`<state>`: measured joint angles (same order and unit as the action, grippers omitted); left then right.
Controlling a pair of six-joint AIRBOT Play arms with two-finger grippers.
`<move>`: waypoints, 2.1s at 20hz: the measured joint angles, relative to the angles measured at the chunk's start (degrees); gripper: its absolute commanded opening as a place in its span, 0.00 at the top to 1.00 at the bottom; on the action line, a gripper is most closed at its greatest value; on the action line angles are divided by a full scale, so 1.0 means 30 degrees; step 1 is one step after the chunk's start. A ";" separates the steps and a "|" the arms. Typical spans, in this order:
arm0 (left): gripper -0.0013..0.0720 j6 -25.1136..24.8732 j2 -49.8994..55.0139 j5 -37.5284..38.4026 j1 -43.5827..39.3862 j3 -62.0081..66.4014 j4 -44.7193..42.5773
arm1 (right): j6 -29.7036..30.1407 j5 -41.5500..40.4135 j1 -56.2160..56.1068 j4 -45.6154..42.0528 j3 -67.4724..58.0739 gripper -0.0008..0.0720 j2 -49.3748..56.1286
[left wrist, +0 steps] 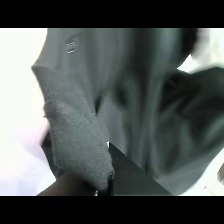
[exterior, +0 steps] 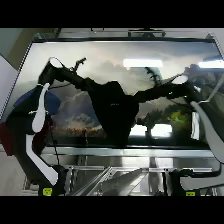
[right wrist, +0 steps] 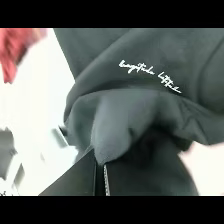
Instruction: Fold the shirts.
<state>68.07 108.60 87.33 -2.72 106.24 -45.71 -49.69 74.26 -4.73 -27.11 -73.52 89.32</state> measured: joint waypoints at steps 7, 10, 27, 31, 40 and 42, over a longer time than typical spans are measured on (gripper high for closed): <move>0.98 0.2018 -0.7235 0.0933 0.1792 0.2812 0.0262 | -0.1443 0.1333 0.5654 0.0117 -0.2404 0.95 -0.7818; 0.98 0.2492 -1.0477 0.1049 0.2215 0.1151 0.0117 | -0.2018 0.1464 0.6710 -0.0342 -0.2637 0.95 -0.9959; 0.84 -0.1749 -1.1278 -0.9304 0.1129 -1.6378 -0.1902 | -0.2076 -0.3198 0.2317 -0.1916 -0.0226 0.24 0.0903; 0.01 -0.2084 -0.8262 -0.8357 0.1763 -1.5285 -0.1909 | -0.2295 -0.3206 0.3912 -0.1953 -0.0780 0.24 0.1734; 0.02 -0.2251 -0.5370 -0.2324 0.4809 -1.0484 -0.1960 | -0.3745 0.1377 0.8837 -0.5289 0.4269 0.25 -0.3927; 0.02 -0.2579 -0.5158 -0.1982 0.4954 -1.0200 -0.1953 | -0.3490 0.0940 0.8888 -0.5945 0.7038 0.04 -0.5603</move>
<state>60.34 93.12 81.38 12.14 75.64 -51.57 -60.16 77.08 21.93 -44.95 -52.40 72.51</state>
